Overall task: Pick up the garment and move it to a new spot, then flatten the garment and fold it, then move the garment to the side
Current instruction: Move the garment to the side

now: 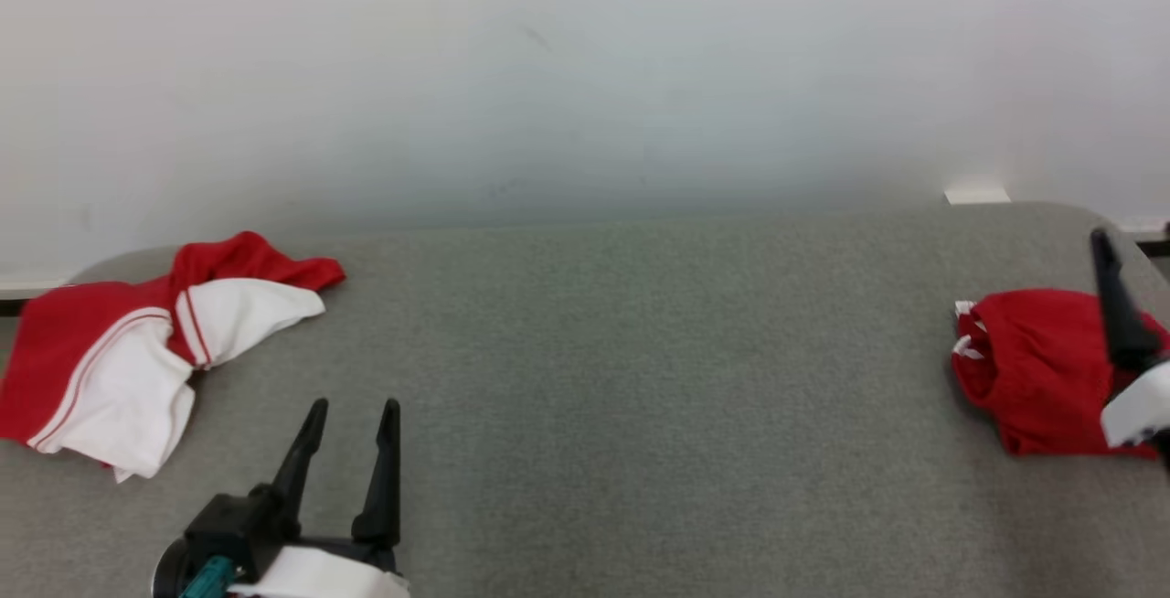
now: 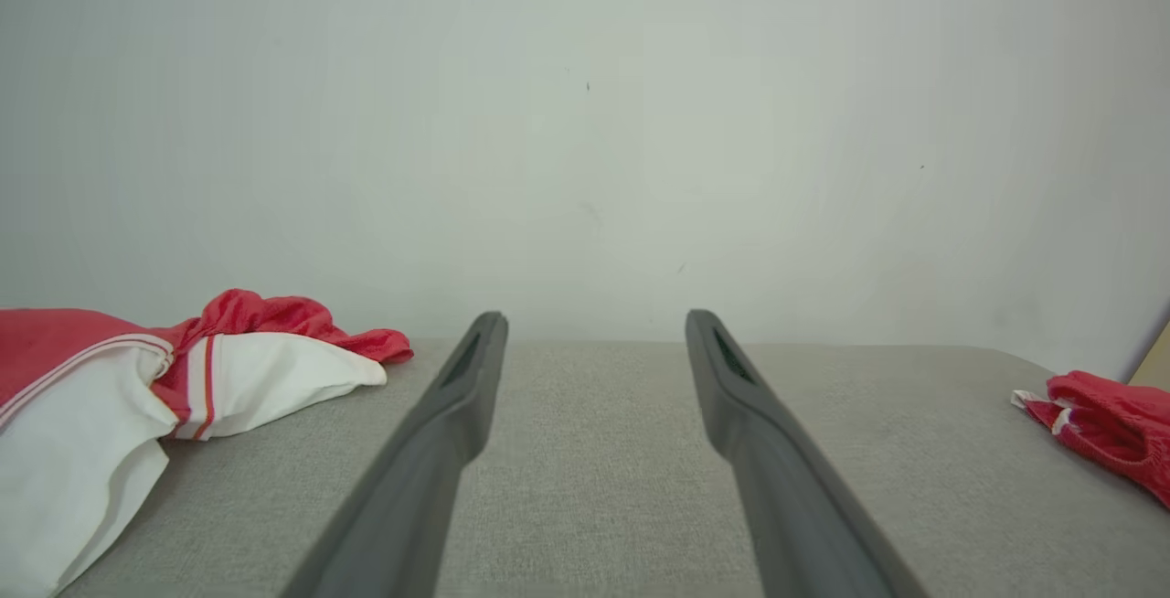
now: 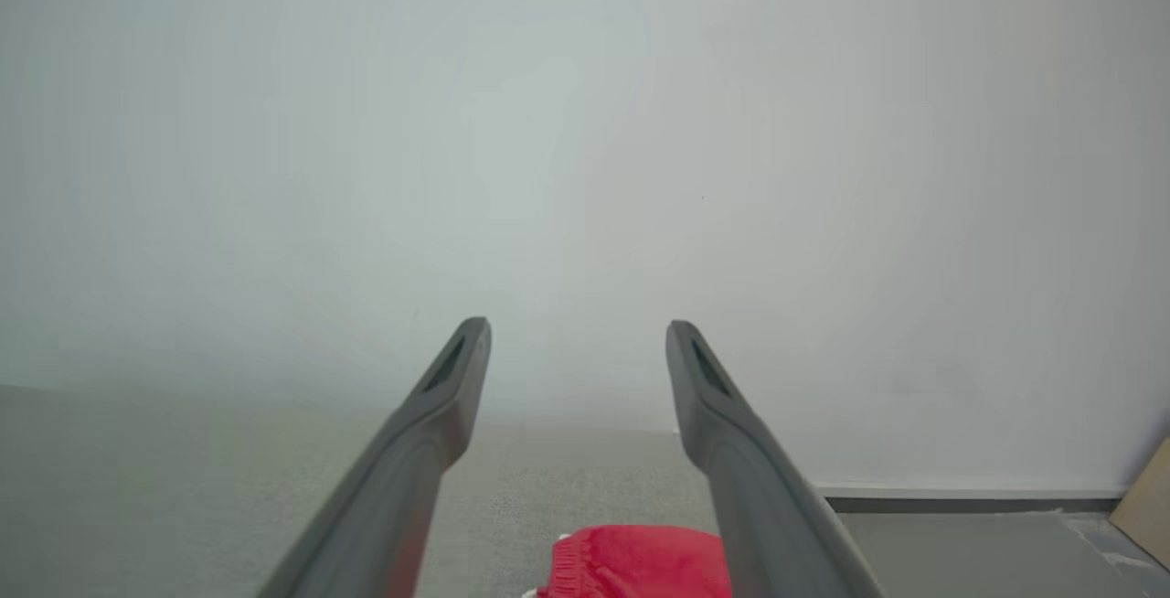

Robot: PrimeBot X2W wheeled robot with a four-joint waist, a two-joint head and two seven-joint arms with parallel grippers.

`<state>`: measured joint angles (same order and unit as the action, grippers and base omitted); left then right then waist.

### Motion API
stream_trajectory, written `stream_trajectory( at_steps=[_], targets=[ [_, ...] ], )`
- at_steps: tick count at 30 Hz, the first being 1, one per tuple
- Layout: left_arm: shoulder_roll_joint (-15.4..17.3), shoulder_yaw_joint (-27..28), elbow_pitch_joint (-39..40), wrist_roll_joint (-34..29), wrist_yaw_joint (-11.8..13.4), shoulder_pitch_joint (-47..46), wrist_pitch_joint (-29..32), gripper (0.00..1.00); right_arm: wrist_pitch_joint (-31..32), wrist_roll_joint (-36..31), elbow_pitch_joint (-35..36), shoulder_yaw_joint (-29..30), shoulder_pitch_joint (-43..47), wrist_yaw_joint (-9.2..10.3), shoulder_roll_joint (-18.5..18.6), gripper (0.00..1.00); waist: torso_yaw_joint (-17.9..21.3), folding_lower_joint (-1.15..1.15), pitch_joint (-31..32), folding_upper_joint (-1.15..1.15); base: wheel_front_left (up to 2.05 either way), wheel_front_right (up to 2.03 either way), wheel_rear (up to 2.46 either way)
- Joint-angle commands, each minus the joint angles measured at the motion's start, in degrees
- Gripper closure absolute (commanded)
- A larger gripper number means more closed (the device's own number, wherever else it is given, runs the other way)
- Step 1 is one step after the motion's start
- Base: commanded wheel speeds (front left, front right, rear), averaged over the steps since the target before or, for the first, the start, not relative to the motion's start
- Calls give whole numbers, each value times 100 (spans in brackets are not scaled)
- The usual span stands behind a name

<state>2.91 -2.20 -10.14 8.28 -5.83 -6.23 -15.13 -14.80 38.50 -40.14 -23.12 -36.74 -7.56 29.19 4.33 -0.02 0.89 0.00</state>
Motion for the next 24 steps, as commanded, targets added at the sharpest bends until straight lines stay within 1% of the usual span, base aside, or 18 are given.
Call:
stream_trajectory(
  at_steps=[1, 4, 7, 11, 14, 18, 20, 24],
  targets=[
    [26, 71, -66, 63, -15, 137, 0, 0, -30, -31, 389, 171, 425, 15, -114, 0, -161, 2, 169, 0, 0, 0, 0],
    [18, 142, -104, 108, -9, 219, -1, 0, -34, -288, 1081, 682, 1215, 15, -332, 0, -208, 2, 207, 0, 0, 0, 0],
    [12, 127, -133, 86, -11, 319, -1, 0, -37, -690, 1737, 1210, 1985, 15, -730, 0, -247, 2, 218, 0, 0, 0, 0],
    [13, 157, -223, 98, 9, 432, -1, 0, -39, -1262, 2633, 1608, 2841, 15, -1281, 0, -221, 2, 196, 0, 0, 0, 0],
    [8, 117, -226, 147, 39, 501, -1, 0, -39, -1609, 3095, 1870, 3313, 15, -1666, 0, -197, 2, 164, 0, 0, 0, 0],
    [9, -19, -181, 183, 90, 592, -1, 0, -39, -1805, 3246, 2075, 3684, 15, -2018, 0, -183, 2, 107, 0, 0, 0, 0],
    [10, -83, -188, 187, 118, 621, -1, 0, -39, -1816, 3211, 2091, 3771, 15, -2111, 0, -176, 2, 96, 0, 0, 0, 0],
    [10, -142, -202, 220, 157, 659, -1, 0, -39, -1806, 3090, 2101, 3792, 15, -2169, 0, -159, 2, 94, 0, 0, 0, 0]
  ],
)
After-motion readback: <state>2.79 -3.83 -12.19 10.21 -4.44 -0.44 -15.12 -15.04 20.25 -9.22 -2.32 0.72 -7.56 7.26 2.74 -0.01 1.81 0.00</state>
